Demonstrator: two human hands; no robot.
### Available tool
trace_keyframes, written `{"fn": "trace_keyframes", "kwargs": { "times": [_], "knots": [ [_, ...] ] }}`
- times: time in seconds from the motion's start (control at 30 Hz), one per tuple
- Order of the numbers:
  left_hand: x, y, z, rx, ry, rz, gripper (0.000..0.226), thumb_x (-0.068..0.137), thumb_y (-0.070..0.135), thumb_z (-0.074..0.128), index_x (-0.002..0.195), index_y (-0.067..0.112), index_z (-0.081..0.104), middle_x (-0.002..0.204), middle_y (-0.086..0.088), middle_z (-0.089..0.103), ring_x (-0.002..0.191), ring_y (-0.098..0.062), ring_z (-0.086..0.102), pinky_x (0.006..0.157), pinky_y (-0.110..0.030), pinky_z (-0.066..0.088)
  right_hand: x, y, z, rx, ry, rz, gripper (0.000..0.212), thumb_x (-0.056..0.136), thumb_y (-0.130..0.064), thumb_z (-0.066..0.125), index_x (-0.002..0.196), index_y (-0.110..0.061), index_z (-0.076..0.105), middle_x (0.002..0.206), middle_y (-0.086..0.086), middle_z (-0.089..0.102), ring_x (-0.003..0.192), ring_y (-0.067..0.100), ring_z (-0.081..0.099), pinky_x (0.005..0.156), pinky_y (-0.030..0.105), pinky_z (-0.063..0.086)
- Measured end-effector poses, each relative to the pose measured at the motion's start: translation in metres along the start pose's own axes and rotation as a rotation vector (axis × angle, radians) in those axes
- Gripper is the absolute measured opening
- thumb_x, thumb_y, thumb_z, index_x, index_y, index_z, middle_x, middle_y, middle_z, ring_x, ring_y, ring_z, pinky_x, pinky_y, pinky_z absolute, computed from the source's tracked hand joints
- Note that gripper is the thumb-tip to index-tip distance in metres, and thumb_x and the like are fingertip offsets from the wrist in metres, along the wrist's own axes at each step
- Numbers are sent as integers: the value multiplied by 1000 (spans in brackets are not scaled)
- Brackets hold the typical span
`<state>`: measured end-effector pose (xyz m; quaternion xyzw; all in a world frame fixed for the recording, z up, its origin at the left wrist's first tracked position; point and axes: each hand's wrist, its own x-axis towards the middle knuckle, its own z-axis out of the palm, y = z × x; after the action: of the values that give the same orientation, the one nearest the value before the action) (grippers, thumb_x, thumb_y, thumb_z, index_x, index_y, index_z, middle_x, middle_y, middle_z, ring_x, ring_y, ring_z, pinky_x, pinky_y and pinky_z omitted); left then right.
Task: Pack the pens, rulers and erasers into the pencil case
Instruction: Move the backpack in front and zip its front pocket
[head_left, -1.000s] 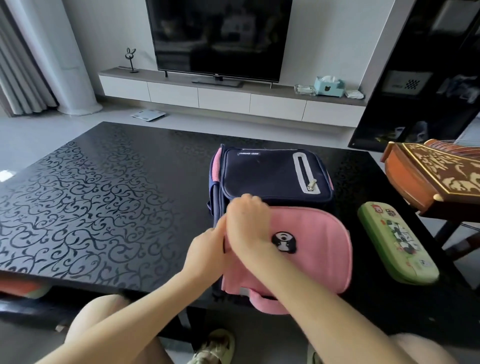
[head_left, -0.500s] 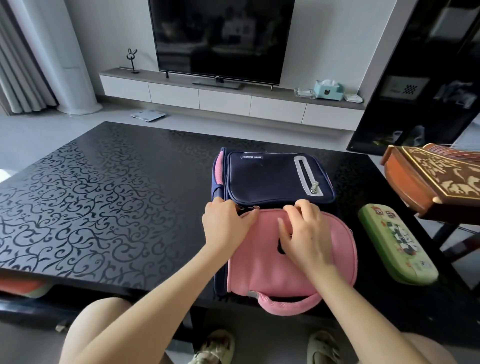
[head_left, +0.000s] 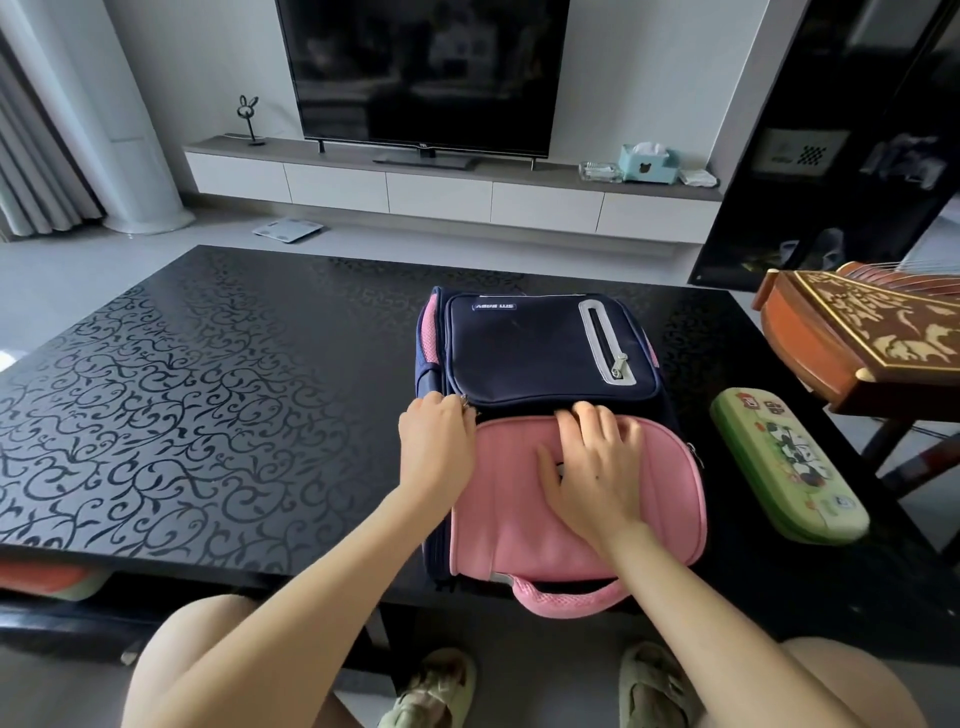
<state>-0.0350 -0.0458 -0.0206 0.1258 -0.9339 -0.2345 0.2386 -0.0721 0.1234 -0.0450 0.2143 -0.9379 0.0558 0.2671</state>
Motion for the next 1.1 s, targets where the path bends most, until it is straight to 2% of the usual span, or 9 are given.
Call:
{"fn": "trace_keyframes", "kwargs": {
  "times": [0.17,0.4,0.47,0.53,0.63,0.73,0.9,1.0,1.1],
  "knots": [
    [8,-31,-22,-68,96,160,39,80,8,62,52,14,35,53,3,36,51,-23,35,53,-31,29,-11,-4,4,30,53,-14,39,82,-38,52,106,-9,61,104,9,60,94,29,54,81,44,35],
    [73,-53,-20,-168,152,-275,22,86,15,52,65,10,46,64,-4,51,70,-31,50,61,-29,29,-24,-7,5,42,15,-8,39,83,-38,50,108,-11,62,107,7,61,96,28,55,84,45,37],
    [89,-50,-29,-150,181,-374,15,89,17,48,81,5,53,82,-13,61,84,-35,55,66,-31,33,-26,-7,1,70,39,-30,38,85,-37,49,111,-12,63,110,7,62,100,27,56,87,45,38],
    [91,-39,-37,-79,129,-171,21,88,27,53,91,6,57,94,-13,63,91,-35,55,75,-34,38,-29,1,-8,153,144,-53,34,88,-32,49,113,-13,63,113,6,62,103,25,56,89,42,39],
    [63,-16,-41,64,-39,334,42,79,51,60,105,18,66,107,-8,66,101,-33,57,90,-39,44,-33,29,-21,250,318,39,28,89,-26,50,108,-13,66,107,5,63,96,23,57,86,39,41],
    [41,0,-31,249,-219,526,62,74,67,51,120,27,61,127,-8,59,120,-33,50,96,-48,42,-35,76,-19,144,342,275,33,89,-31,47,107,-11,66,106,10,63,95,29,57,83,43,39],
    [40,11,-17,283,-288,490,70,76,69,28,122,28,59,128,-9,59,122,-33,50,99,-55,40,-33,163,-15,32,-48,820,55,88,-54,41,127,-17,55,124,23,53,107,43,50,93,53,38],
    [41,12,-16,300,-330,470,73,77,66,18,126,27,56,130,-5,58,126,-32,47,101,-56,37,-41,202,-1,-185,-493,840,89,67,-82,43,140,-33,30,138,18,40,123,40,39,100,56,29],
    [40,17,-20,283,-276,491,72,81,61,16,123,20,58,122,-4,63,118,-31,55,95,-53,42,-44,214,12,-243,-601,815,101,61,-82,51,144,-38,16,145,19,29,130,39,29,103,58,31]
  ]
}}
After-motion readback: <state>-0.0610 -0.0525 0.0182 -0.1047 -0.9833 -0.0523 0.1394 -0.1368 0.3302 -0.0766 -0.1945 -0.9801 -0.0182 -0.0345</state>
